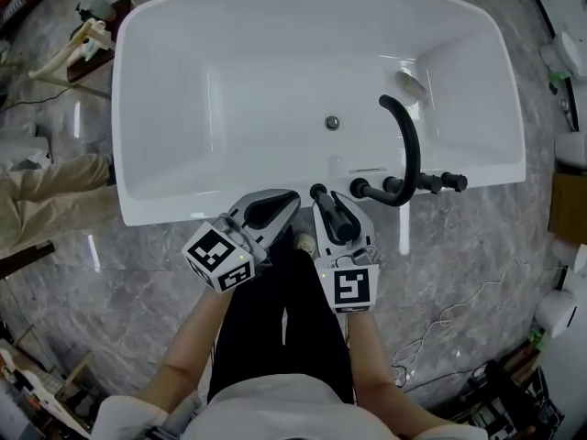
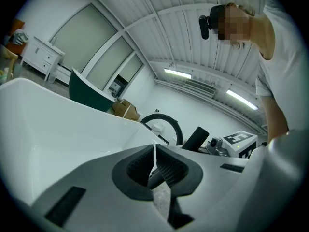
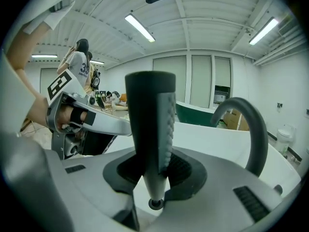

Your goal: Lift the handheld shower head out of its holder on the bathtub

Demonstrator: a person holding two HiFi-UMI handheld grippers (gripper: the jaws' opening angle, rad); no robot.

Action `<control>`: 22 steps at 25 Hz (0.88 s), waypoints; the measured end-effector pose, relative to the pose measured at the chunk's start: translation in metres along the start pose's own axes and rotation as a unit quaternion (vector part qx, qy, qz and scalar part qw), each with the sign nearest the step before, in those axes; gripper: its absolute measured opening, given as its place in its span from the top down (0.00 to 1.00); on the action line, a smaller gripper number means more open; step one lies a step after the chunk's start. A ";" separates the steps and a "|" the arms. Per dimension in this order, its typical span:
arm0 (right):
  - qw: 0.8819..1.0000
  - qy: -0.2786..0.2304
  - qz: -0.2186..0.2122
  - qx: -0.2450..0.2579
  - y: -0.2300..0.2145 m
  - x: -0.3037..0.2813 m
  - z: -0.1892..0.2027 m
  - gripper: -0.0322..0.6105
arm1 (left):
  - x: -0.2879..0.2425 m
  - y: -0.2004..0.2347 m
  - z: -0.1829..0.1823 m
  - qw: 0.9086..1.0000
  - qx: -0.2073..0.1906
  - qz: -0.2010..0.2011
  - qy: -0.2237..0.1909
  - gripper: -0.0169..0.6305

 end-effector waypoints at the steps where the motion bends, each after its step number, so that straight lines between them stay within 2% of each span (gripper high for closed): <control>1: 1.000 -0.002 -0.001 0.002 0.000 0.003 -0.004 0.77 | 0.001 -0.003 -0.003 1.000 -0.003 0.001 0.000 0.94; 13: 0.999 -0.049 -0.006 -0.010 -0.009 0.045 -0.072 0.77 | 0.006 -0.039 -0.045 0.999 -0.041 0.010 -0.006 0.94; 22: 0.996 -0.084 0.001 0.004 -0.016 0.071 -0.121 0.77 | 0.008 -0.060 -0.071 0.999 -0.044 0.018 -0.020 0.94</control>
Point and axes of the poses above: the fingertips, and each gripper's own axes: x backward along the fingers, y to its left, z out of its underside, the point moved 1 cm from there along x, backward along the fingers, and after that the axes turned 6 degrees about z, right-handed, at the moved point
